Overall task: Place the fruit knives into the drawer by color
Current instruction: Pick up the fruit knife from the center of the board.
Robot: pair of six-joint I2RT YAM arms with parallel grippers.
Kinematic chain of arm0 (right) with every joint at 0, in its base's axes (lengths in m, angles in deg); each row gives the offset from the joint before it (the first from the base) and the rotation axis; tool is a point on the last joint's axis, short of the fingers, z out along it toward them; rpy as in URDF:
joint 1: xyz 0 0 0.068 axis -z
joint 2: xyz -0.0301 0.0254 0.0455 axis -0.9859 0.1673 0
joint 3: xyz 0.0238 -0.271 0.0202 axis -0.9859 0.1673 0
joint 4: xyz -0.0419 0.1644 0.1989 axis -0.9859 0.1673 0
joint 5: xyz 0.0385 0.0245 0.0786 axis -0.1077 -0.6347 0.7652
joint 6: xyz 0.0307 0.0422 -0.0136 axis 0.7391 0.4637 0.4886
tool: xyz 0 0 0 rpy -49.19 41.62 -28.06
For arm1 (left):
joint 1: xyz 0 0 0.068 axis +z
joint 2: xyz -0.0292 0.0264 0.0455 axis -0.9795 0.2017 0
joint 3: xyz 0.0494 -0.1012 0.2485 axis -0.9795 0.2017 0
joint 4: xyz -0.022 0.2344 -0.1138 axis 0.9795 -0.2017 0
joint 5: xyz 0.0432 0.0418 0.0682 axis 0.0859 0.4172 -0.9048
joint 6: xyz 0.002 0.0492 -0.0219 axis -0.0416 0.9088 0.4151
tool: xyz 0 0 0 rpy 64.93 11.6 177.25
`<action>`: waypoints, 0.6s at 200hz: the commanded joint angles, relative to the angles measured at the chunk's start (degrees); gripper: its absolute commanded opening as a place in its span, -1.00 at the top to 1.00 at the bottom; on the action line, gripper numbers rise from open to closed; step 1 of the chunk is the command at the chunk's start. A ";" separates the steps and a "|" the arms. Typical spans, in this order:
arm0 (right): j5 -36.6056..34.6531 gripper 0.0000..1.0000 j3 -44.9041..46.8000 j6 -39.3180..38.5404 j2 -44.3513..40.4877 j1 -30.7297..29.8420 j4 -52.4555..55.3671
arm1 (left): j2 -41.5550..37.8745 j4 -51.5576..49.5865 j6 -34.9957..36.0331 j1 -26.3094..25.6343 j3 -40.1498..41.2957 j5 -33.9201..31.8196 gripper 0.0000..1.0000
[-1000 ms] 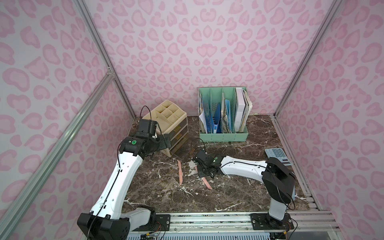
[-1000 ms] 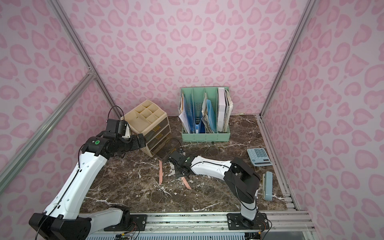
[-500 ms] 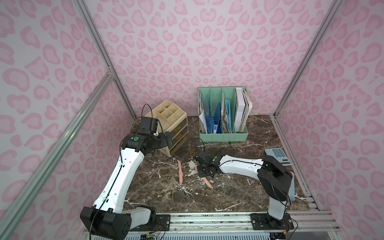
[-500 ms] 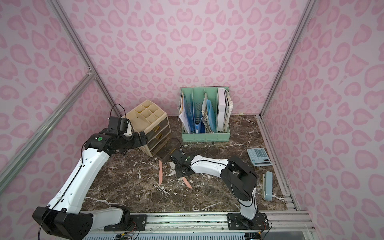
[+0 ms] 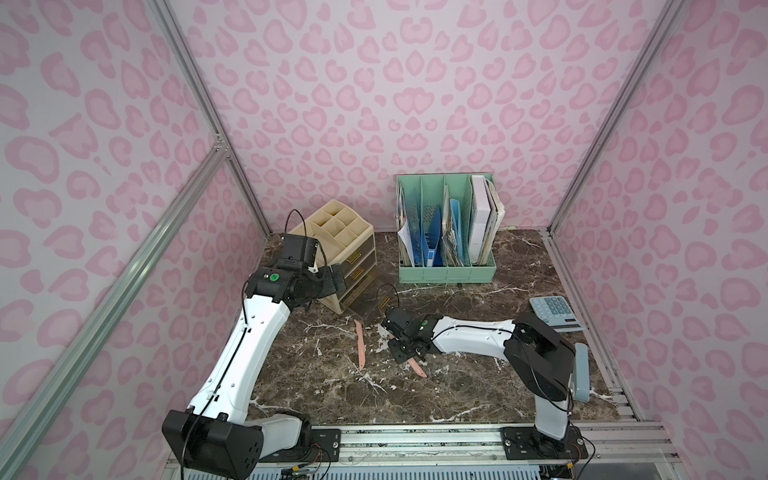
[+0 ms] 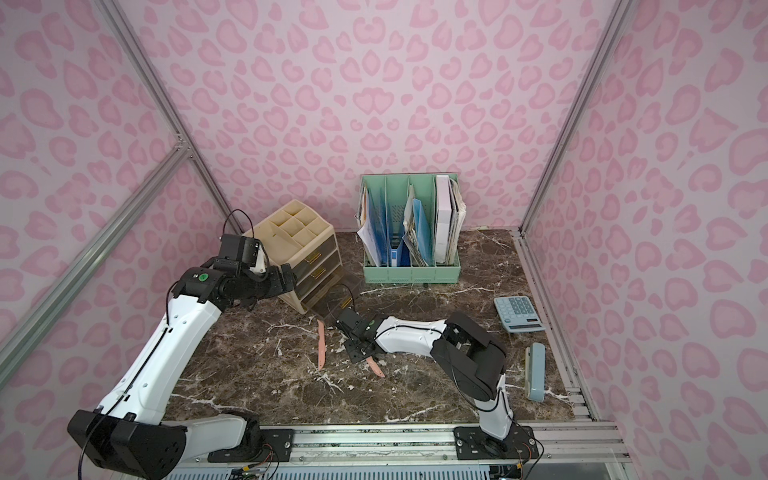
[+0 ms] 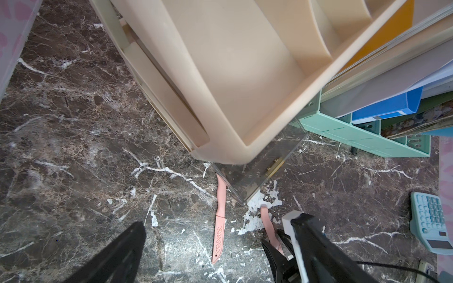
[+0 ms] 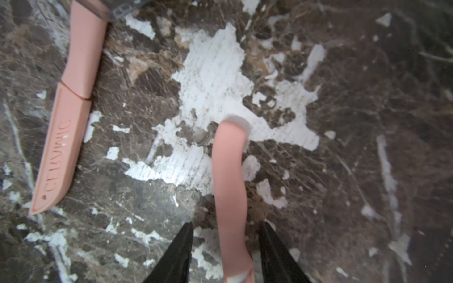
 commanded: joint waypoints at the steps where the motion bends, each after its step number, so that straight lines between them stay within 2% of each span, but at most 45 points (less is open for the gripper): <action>1: -0.94 0.10 -1.31 -2.41 1.01 0.15 0.15 | 0.33 0.59 0.29 0.02 -0.16 0.61 -0.98; 62: -2.00 0.32 -1.73 -2.31 2.91 0.15 1.69 | 0.43 0.59 0.38 0.06 -0.12 0.47 -0.98; 102: -2.11 0.77 -1.69 -1.84 2.58 0.73 1.99 | 0.52 0.67 0.38 0.05 -0.31 0.49 -0.98; 120: -1.61 0.87 -1.79 -1.19 1.91 1.58 1.95 | 0.61 0.54 0.46 0.00 -0.32 0.40 -0.98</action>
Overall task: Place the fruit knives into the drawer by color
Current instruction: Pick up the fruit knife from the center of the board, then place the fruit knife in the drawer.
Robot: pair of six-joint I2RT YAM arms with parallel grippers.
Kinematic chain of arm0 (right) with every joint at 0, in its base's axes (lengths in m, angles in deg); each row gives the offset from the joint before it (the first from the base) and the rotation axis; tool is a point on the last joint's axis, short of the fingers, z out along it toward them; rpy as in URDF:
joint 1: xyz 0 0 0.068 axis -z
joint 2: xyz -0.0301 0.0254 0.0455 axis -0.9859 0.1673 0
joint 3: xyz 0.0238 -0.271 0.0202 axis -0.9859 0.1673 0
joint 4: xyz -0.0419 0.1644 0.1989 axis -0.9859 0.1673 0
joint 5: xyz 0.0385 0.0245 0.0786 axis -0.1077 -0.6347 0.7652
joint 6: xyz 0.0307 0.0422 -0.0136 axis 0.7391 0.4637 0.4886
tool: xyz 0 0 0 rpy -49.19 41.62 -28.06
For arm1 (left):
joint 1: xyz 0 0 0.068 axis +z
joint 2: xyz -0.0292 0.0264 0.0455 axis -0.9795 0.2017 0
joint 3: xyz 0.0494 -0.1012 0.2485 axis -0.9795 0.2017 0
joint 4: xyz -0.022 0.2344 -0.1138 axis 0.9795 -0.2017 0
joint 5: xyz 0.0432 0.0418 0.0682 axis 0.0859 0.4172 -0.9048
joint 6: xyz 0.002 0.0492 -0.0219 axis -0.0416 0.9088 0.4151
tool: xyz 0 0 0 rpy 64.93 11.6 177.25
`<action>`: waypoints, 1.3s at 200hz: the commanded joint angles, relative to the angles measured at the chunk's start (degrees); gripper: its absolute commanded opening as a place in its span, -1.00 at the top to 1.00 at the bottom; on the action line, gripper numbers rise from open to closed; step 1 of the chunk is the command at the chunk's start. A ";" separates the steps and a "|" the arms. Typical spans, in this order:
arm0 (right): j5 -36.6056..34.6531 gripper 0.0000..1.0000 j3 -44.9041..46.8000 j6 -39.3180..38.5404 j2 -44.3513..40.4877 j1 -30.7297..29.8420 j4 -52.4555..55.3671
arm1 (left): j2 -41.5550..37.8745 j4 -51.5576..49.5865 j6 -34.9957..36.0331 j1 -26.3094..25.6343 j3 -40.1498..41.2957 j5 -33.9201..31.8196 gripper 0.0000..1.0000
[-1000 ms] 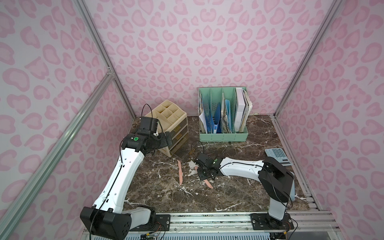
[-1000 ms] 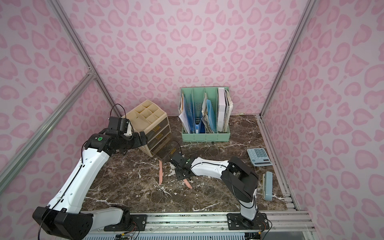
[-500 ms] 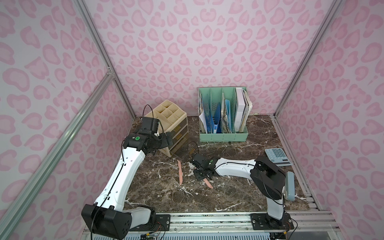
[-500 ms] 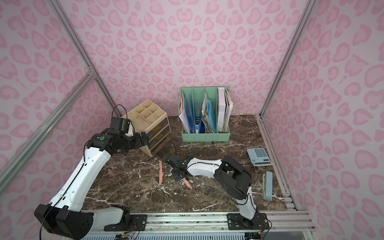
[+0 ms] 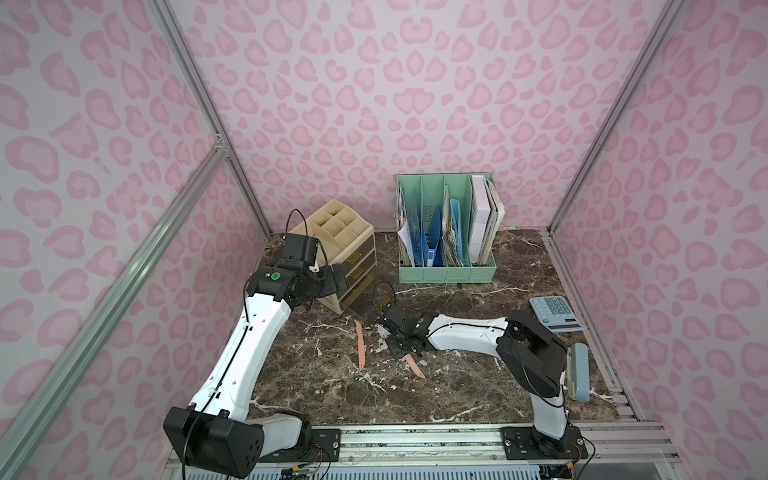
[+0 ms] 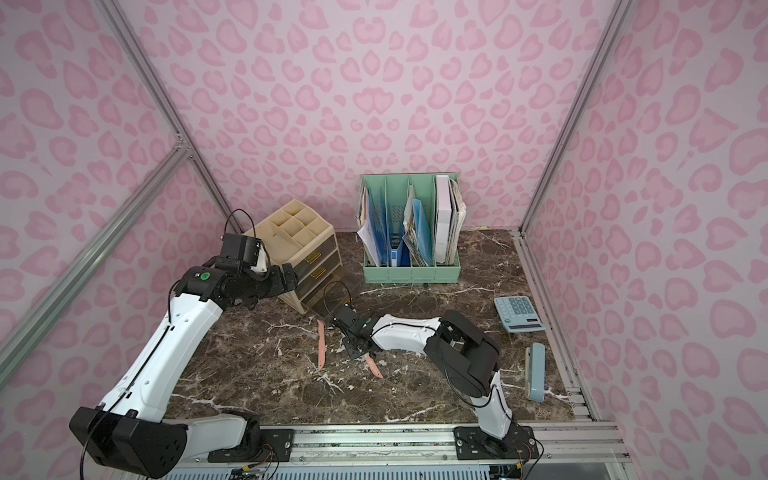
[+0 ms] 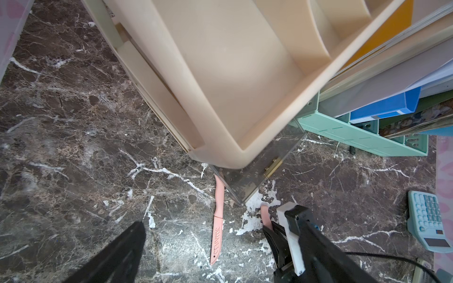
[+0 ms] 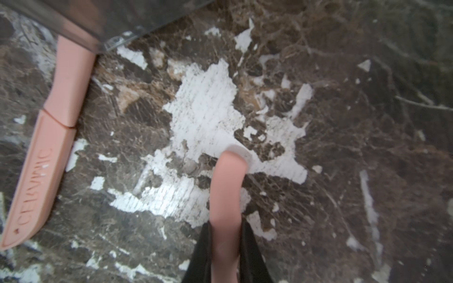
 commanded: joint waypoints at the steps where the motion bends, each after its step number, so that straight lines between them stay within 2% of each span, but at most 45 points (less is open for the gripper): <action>1: 0.73 0.87 0.16 1.05 -0.11 0.87 2.50 | 0.16 0.29 0.47 0.00 -0.30 -0.12 -0.98; 104: 5.98 0.93 -1.27 5.25 -4.76 6.23 2.46 | 1.08 0.15 0.56 0.28 -2.04 -0.10 -0.98; 170: 10.40 0.92 -3.14 10.77 -8.87 8.73 2.39 | 2.97 0.09 0.48 0.66 -4.12 -0.09 -0.98; 186: 11.78 0.90 -3.92 12.18 -9.19 9.18 2.28 | 3.67 -0.23 0.12 0.70 -6.78 -0.14 -0.98; 260: 19.04 0.88 -17.42 18.90 -4.29 12.78 1.69 | 5.46 0.18 -0.59 1.05 -9.70 2.10 -0.98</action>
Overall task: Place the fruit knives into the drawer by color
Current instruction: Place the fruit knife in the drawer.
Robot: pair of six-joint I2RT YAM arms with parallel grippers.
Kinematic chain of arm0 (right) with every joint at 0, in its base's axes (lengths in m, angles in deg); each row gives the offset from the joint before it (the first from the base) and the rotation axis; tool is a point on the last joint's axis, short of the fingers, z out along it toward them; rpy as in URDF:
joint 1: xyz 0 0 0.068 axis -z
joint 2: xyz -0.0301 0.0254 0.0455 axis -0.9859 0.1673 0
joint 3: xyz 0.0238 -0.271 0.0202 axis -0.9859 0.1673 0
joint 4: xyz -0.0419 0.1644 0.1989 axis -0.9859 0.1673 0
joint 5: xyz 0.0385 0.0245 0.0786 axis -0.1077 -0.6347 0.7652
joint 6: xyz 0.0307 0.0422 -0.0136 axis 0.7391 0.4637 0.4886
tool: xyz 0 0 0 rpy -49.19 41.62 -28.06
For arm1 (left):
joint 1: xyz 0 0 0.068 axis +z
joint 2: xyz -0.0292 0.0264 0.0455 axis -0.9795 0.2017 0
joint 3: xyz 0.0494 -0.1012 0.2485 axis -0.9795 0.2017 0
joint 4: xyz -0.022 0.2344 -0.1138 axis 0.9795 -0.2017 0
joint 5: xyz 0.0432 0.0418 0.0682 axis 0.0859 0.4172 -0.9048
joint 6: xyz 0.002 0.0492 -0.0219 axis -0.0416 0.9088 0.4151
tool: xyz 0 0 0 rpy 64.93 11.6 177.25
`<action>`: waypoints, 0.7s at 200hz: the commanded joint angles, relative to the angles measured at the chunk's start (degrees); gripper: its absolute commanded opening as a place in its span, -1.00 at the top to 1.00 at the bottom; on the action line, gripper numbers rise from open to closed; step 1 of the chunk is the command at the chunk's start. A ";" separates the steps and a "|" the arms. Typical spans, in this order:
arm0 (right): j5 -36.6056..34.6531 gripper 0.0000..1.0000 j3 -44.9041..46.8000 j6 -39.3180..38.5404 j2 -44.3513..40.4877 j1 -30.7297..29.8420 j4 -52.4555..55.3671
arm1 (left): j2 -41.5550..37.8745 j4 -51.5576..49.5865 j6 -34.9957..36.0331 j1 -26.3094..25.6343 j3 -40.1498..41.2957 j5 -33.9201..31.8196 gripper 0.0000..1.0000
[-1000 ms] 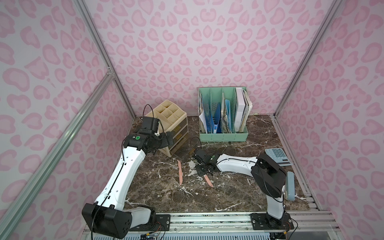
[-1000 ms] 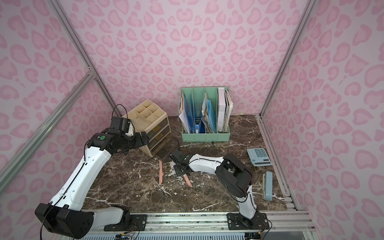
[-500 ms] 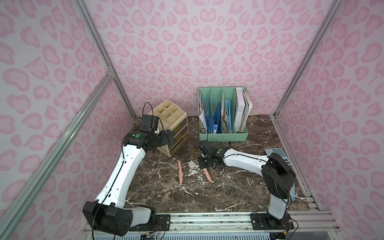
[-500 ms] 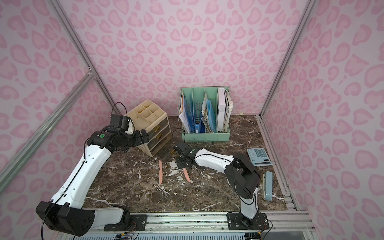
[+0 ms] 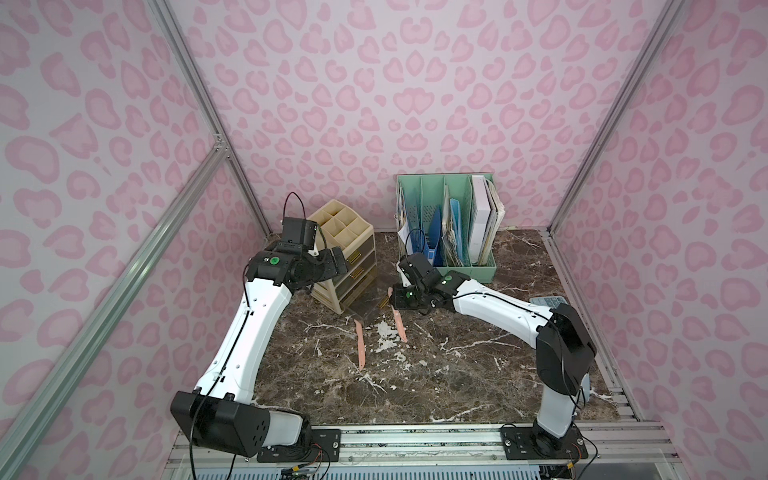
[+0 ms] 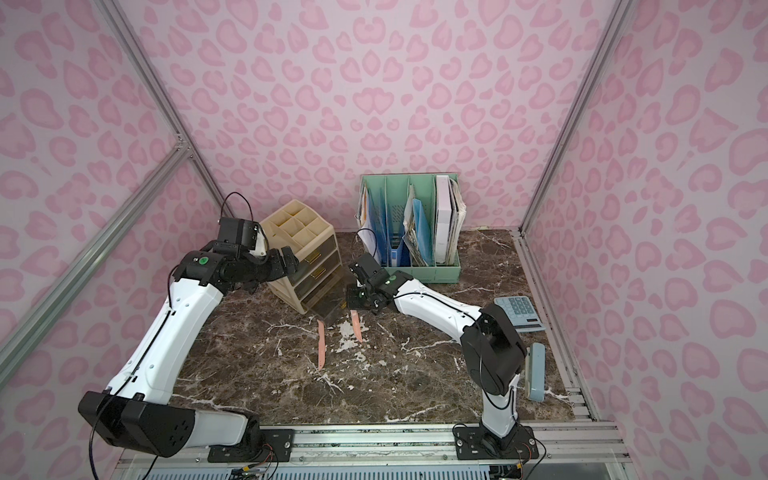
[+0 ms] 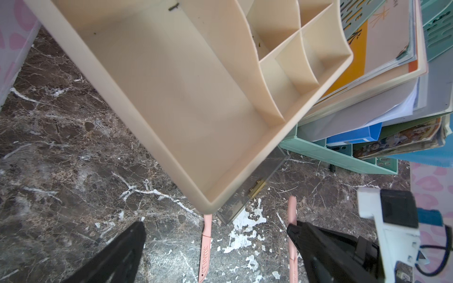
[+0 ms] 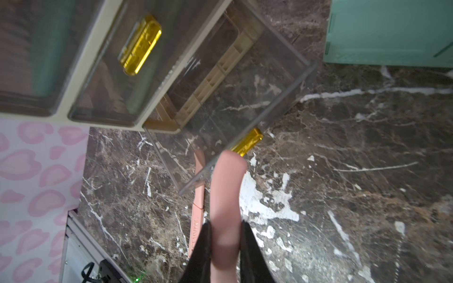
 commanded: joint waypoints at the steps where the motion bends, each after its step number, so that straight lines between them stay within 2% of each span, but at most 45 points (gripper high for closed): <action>1: 3.67 0.88 -3.32 3.67 1.89 0.93 -0.78 | -0.09 0.34 -0.37 0.16 -0.43 1.33 -0.98; 60: 9.17 0.86 -10.94 12.73 8.36 2.63 -4.61 | -0.79 0.74 0.36 0.40 -0.96 2.50 -0.98; 140: 8.40 0.89 -9.26 34.42 11.22 2.70 -11.38 | -1.76 1.77 0.99 0.63 -0.35 4.14 -0.98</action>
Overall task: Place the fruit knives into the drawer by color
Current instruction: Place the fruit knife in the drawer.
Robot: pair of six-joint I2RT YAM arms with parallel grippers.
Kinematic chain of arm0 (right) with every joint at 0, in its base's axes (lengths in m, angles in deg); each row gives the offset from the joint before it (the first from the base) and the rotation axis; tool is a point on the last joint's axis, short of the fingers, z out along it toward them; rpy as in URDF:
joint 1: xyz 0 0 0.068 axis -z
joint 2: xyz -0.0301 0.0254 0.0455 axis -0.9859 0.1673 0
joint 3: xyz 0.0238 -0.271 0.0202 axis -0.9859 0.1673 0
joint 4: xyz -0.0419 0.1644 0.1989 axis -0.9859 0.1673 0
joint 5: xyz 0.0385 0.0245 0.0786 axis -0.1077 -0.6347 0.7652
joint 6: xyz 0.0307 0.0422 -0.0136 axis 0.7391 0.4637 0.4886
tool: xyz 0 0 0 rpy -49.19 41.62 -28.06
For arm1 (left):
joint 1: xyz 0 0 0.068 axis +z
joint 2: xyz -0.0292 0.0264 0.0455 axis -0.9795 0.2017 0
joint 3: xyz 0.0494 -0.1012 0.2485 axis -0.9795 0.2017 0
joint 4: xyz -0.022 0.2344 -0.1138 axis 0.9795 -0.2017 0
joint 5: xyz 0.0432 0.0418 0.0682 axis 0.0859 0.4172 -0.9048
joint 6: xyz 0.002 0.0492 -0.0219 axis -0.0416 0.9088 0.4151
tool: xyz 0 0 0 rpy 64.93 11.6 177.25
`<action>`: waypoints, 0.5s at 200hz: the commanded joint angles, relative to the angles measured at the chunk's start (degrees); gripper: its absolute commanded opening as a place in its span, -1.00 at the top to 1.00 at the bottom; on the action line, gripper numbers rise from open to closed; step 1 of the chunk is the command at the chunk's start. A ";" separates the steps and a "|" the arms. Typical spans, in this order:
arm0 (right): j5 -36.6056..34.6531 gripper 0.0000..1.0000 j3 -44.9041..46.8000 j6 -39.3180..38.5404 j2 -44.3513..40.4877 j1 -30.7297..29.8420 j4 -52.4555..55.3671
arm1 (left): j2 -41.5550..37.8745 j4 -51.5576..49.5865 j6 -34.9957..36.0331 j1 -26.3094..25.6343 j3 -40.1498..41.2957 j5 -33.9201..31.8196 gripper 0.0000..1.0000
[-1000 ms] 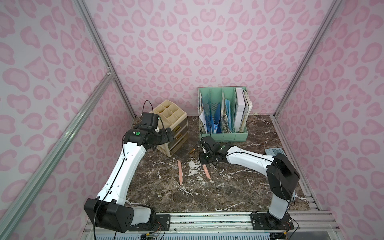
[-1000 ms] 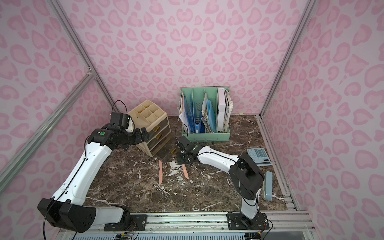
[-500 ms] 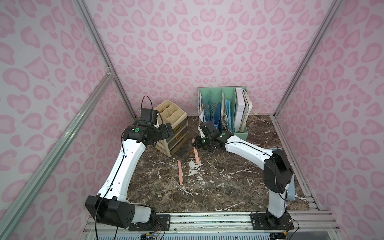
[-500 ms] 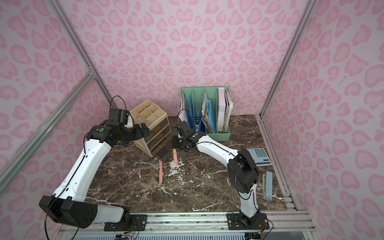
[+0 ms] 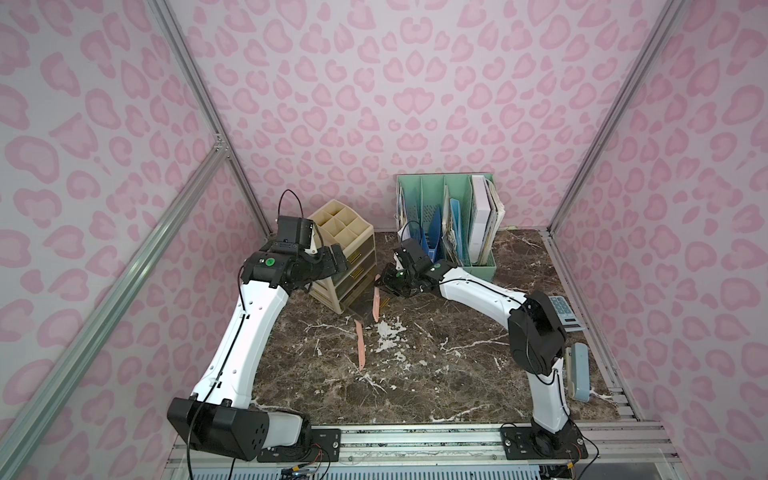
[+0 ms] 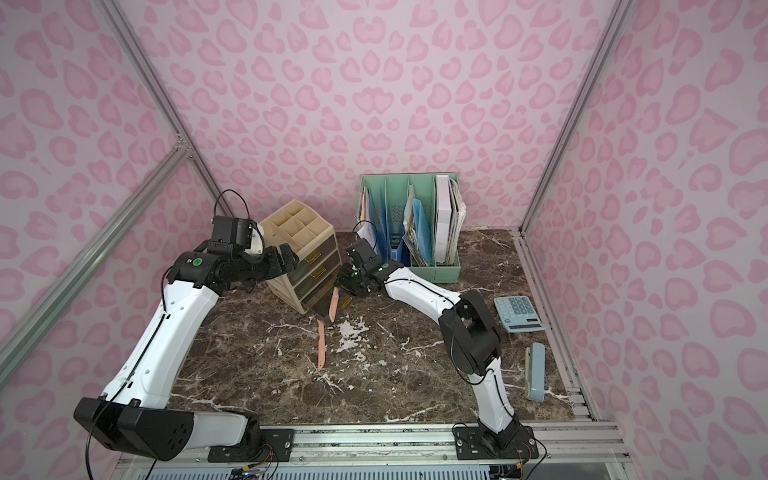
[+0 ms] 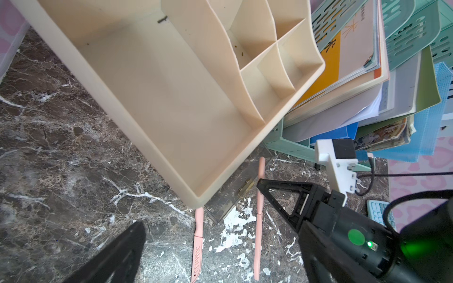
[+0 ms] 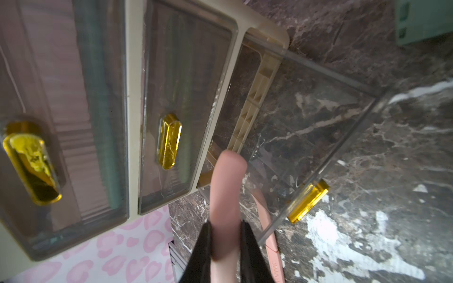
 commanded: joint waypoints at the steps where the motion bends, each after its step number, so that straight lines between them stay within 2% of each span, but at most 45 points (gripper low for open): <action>1: -0.71 0.89 -0.37 8.49 0.73 -0.06 -3.21 | -0.40 1.24 0.91 0.04 0.22 1.18 -0.98; 71: -4.56 0.91 -12.42 14.30 8.54 -0.23 4.07 | -1.33 3.09 1.30 -0.39 2.02 5.09 -0.97; 100: -5.56 0.91 -16.91 14.33 11.39 -0.47 8.13 | -1.42 3.61 1.76 -1.08 2.02 5.81 -0.98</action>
